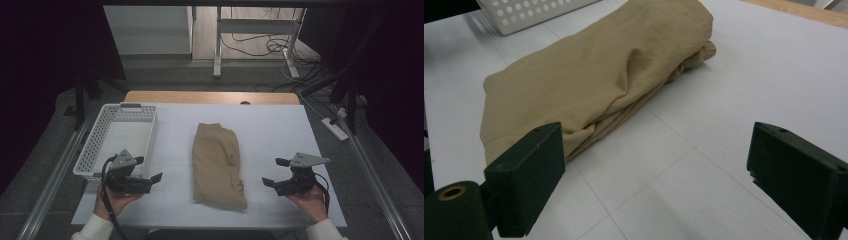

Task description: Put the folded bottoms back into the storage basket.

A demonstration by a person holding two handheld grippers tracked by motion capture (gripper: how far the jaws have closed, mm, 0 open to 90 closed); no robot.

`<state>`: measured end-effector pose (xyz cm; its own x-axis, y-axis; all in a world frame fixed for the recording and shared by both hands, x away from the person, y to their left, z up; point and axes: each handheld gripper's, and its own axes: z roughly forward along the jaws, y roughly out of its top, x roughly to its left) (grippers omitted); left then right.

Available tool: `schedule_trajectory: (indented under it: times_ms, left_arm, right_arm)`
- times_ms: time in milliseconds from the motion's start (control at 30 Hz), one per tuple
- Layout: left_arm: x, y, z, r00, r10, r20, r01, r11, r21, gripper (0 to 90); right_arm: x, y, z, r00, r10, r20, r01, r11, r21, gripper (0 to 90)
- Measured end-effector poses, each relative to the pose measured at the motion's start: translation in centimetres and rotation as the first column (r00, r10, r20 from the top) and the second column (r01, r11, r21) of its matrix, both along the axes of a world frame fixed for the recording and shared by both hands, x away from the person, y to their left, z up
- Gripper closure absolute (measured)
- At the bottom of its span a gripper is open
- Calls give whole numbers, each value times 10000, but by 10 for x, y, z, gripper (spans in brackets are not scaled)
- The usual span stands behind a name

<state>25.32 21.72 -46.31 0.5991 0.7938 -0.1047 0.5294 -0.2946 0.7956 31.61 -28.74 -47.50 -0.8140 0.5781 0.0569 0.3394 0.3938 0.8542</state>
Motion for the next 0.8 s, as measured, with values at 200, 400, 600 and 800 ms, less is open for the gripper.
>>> schedule_trajectory:
  times_ms: [200, 400, 600, 800]
  left_arm:
    - [1, 1, 1, 10000, -34, -15, 34, 10000, -73, 108]
    - [3, 0, 3, 9998, -196, 68, 196, 9998, -100, 107]
    - [1, 4, 1, 10000, -5, -64, 4, 9999, -138, 108]
    - [-3, 3, 2, 9999, 129, -22, -129, 9999, -77, 114]
  right_arm:
    - [-2, 2, 2, 10000, 41, 70, -41, 10000, -48, 84]
    - [-5, 6, 5, 9998, -53, 209, 58, 9997, -247, 83]
    - [-7, 22, 18, 9980, 507, 382, -502, 9986, -151, 84]
    - [-7, 36, 24, 9945, 1016, 254, -1012, 9947, -192, 84]
